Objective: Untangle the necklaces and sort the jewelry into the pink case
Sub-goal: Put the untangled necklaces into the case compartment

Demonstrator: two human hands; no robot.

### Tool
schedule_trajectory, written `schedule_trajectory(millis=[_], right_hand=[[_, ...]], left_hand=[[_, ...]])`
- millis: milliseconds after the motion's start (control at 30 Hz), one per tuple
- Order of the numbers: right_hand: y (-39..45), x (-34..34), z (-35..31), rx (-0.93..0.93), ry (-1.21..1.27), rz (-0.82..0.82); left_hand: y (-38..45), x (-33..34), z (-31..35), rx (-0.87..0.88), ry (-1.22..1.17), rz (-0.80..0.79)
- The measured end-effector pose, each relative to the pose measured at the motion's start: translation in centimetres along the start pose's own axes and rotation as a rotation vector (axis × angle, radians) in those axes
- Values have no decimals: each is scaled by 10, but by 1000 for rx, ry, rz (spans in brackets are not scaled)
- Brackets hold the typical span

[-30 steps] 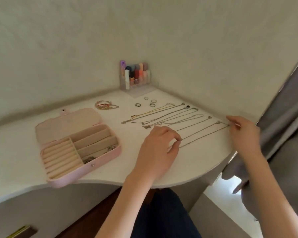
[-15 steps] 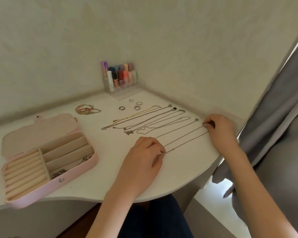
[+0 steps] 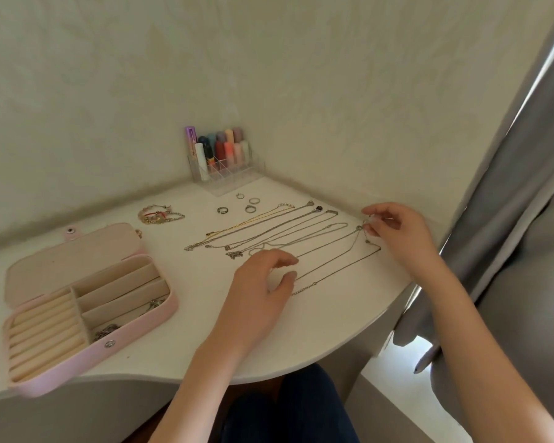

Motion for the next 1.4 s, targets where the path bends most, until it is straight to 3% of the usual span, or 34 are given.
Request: schedule_trajectory(millis=[333,567,833,967,1133,1400], right_hand=[[-24,31,-72,-145,123,-187],[-32,45,-65,-66,241,-224],[-34,44,-64,-58,304,-73],[-35,57,-67,-45,315,-83],[-39,88,-70,36,432,-241],[-52,143,-93,-121,42,-540]], left_hand=[[73,41,19,-72,-253,-35],[61,44,11,-164,-512,-85],[44,24,7,-123,-261,-74],[38,-1,-1,-164,-277,55],[25,-39,-13,-205,-290,219],[6,-118,-38,-272,-172,162]])
Point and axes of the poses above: each hand's wrist, its own y-axis towards the middle knuckle, its own x-axis out of the palm, z = x × y, the point moved 8 cm from there along y, towards the middle knuckle, and after that the axes turned 6 degrees about x, right-handed, at the moved point
